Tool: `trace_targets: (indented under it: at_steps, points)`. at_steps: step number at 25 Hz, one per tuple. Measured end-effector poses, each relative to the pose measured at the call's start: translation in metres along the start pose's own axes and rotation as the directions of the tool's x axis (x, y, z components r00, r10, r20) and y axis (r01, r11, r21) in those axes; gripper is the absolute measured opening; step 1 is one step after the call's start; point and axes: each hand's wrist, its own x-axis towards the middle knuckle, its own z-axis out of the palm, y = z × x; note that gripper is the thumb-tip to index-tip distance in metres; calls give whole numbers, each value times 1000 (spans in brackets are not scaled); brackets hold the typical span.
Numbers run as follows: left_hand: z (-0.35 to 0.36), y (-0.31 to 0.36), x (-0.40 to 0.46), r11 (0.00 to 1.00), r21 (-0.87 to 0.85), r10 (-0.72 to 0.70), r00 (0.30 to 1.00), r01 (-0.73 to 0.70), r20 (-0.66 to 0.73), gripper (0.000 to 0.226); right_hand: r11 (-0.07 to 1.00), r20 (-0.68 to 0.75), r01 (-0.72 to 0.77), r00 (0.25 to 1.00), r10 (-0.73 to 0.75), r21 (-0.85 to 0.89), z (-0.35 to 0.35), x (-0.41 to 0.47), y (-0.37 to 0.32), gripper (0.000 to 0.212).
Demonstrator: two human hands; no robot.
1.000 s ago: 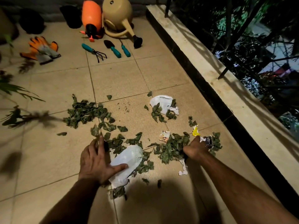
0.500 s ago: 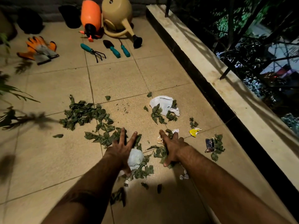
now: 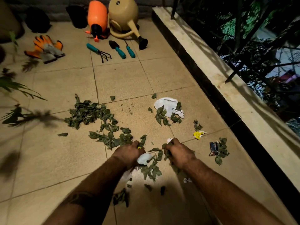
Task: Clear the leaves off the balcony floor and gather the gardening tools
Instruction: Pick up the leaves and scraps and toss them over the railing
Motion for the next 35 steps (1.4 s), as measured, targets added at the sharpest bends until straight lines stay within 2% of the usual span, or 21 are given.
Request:
trace_targets:
  at_steps: [2,4,6,8,11,13,15,18,21,24,26,28,29,30,31,33,35]
  points:
    - [-4,-8,-6,999,17,-31,995,33,-99,73,1000,-49,1,999,-1,-1,-3,-3,1,35]
    - [-11,-19,-11,975,-86,-216,965,205,-147,98,997,-69,-73,995,74,18,-7,-6,4,37]
    - [-15,-34,-11,896,-208,-420,902,393,-102,119,992,-59,-123,991,121,-32,-10,-7,5,41]
    - [-12,-44,-8,854,-231,-489,871,466,-51,134,989,-58,-141,989,138,-38,-12,-7,6,43]
    - [-5,-40,-5,774,-426,-518,855,469,0,146,988,-51,-154,987,154,17,-12,-5,6,64]
    - [0,-21,1,738,-519,-477,877,431,51,150,985,-35,-166,985,168,56,-10,-3,1,80]
    - [5,1,12,811,-464,-379,924,357,48,150,987,-24,-151,988,153,63,-7,0,-6,90]
    - [8,15,28,886,-326,-327,943,330,64,150,985,35,-168,985,167,34,-8,2,-18,107]
    - [14,13,35,908,-217,-349,933,359,86,143,975,121,-221,969,215,36,-9,-2,-29,121]
    - [13,2,34,899,-235,-378,926,370,12,114,977,176,-213,961,213,-15,2,-6,-43,128]
    - [12,-9,28,893,-299,-372,925,336,-72,82,979,120,-201,971,205,-45,12,-9,-52,113]
    - [14,-22,21,900,-356,-325,932,253,-160,51,982,19,-191,981,191,-8,17,-11,-55,85]
    - [17,-28,17,902,-382,-296,931,198,-215,43,984,-38,-179,983,179,15,17,-12,-54,72]
    - [20,-32,13,896,-419,-283,919,150,-275,46,984,-101,-174,979,176,29,16,-13,-52,65]
    - [21,-34,10,878,-463,-294,898,118,-328,62,982,-157,-185,969,189,38,14,-13,-48,68]
    - [21,-36,9,784,-596,-430,844,173,-320,108,961,-188,-274,942,278,46,10,-10,-38,100]
    - [18,-43,11,675,-673,-555,809,302,-194,135,914,-125,-396,906,404,81,8,-4,-27,138]
